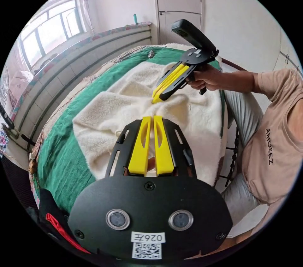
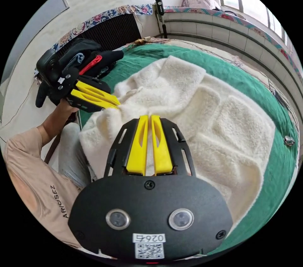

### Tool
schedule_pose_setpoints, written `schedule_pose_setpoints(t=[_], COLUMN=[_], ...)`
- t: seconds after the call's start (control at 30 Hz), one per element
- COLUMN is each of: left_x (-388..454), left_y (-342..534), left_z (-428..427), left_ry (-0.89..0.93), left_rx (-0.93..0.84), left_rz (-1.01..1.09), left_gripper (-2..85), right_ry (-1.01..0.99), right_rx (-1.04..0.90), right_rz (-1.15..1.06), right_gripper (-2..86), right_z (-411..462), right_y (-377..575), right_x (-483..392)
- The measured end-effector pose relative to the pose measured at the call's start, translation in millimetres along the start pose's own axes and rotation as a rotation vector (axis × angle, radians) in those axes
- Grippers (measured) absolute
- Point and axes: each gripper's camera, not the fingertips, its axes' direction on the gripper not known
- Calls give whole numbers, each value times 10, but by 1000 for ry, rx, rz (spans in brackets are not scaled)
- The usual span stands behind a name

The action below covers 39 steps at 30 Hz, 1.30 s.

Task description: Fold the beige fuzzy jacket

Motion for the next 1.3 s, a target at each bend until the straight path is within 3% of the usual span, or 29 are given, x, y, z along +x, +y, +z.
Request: schedule_pose_setpoints(t=[0.2,0.33,0.43,0.5,0.57,0.73,0.83,0.87,0.9,0.93,1.0,1.07,1.23,1.3], left_x=[-936,-1580,-2233,-2621,-2698,-2346,-2060,-2062,-2102,-2114,-2147,-2209,-2583,-2790], left_y=[-661,-953,-1096,-1002,-831,-381,-449,-500,-525,-530,-508,-433,-111,7], left_z=[-300,-85,415,803,869,742,1128,1437,1660,1693,1468,1230,1023,1092], left_ry=[-282,-369,-452,-516,-448,-112,-96,-190,-287,-322,-394,-395,-236,-50], left_rx=[87,99,-16,-179,-138,167,-20,-218,-374,-400,-306,-234,-232,-216], left_rz=[-59,-139,-305,-464,-501,-407,-223,-214,-216,-213,-234,-260,-382,-456], left_gripper=[-3,-4,-7,-9,-9,-10,-10,-10,-9,-9,-7,-2,117,181], right_ry=[237,374,551,686,630,246,91,55,98,155,253,185,225,292], right_rx=[211,267,278,125,123,235,142,-8,-194,-258,-223,-136,-54,-78], right_rz=[-116,-119,-110,69,129,87,45,28,48,70,85,86,188,328], right_gripper=[-16,-16,-15,-11,-10,-14,-11,-11,-11,-11,-11,-8,67,107], right_z=[-310,-204,81,434,481,305,506,756,1039,1138,999,652,-202,-447], right_y=[-1090,-1716,-2168,-2435,-2377,-1784,-1565,-1579,-1614,-1615,-1553,-1460,-904,-519], right_x=[55,272,626,1142,1397,1565,1633,1704,1813,1871,1991,2072,2542,2919])
